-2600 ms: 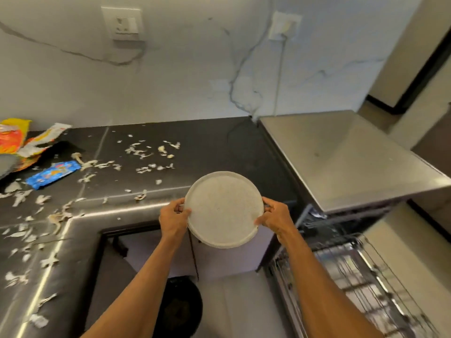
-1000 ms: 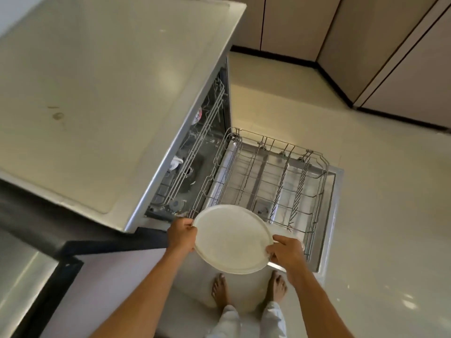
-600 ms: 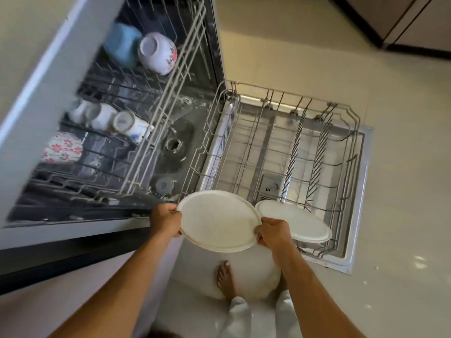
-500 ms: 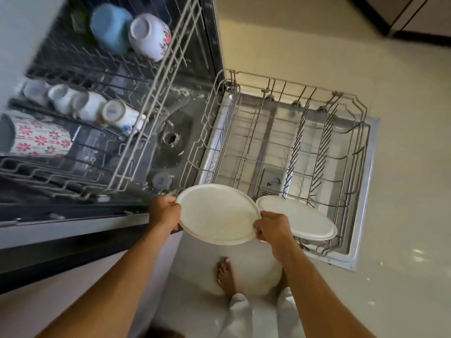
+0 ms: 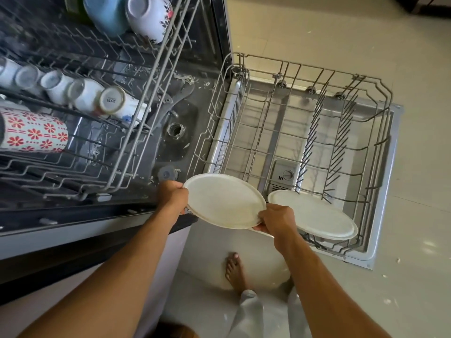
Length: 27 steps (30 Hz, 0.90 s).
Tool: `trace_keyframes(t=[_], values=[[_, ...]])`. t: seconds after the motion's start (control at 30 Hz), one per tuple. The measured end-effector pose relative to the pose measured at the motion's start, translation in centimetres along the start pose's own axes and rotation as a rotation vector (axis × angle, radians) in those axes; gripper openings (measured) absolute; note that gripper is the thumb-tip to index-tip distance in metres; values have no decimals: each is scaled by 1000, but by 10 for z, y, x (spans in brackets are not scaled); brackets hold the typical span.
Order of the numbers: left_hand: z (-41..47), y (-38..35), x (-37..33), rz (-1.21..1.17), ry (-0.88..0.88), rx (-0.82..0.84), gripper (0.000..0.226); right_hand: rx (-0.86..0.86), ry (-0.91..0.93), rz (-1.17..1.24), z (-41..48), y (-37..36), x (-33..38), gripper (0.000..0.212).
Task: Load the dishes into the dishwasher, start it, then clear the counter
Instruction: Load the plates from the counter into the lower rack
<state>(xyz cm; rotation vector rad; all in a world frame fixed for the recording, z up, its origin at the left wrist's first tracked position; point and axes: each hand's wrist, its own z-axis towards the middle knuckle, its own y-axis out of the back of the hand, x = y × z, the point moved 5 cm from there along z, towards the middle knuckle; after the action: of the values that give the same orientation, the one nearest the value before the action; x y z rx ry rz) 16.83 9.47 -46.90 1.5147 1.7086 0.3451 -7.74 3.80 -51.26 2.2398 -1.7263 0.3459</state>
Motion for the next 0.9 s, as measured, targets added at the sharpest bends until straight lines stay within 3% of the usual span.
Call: trace_keyframes(t=[0.4,0.5,0.67,0.9], values=[[21,-1,-6,-63,70,-7,26,7,11,182,2,-16,3,50],[22,-3,-7,-118,56,-5,28,7,15,277,1,-17,6,48],[27,-9,-8,-196,37,5,35,35,49,318,4,-20,12,26],[31,-16,-12,-220,4,19,36,35,38,337,11,-20,12,39]])
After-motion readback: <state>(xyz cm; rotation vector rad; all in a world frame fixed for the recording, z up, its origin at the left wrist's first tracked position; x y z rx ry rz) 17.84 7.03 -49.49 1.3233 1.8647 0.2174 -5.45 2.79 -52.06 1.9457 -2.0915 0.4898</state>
